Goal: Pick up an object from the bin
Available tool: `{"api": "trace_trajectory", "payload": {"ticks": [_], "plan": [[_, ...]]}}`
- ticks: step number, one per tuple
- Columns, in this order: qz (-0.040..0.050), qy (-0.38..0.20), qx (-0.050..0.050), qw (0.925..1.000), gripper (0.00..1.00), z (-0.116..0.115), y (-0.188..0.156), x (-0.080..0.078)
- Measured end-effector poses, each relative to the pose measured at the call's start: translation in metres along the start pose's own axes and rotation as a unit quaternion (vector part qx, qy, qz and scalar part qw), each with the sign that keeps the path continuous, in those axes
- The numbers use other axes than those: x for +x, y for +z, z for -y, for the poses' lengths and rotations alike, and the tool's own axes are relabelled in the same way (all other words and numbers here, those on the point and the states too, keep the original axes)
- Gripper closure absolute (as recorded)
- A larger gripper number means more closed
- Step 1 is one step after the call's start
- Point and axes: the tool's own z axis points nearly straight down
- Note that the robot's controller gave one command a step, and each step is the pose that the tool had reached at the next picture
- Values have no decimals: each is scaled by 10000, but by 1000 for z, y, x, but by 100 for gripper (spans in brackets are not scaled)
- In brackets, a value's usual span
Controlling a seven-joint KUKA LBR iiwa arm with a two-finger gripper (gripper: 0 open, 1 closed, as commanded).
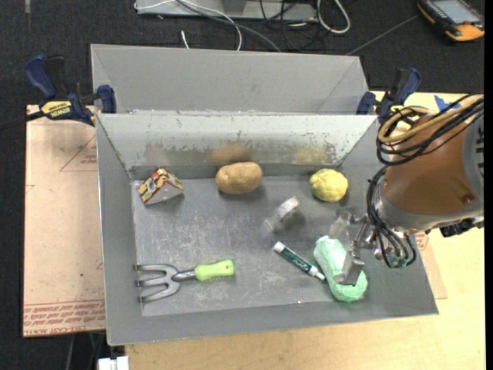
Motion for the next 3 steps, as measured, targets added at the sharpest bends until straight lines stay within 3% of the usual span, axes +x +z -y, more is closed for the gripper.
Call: {"api": "trace_trajectory", "payload": {"ticks": [1, 2, 3], "plan": [[-12, 2017, 0, 9794, 0, 8, 15, 3], [224, 1881, -4, 9819, 0, 9, 83, -3], [50, 3340, -19, 9426, 100, -3, 89, 11]]}}
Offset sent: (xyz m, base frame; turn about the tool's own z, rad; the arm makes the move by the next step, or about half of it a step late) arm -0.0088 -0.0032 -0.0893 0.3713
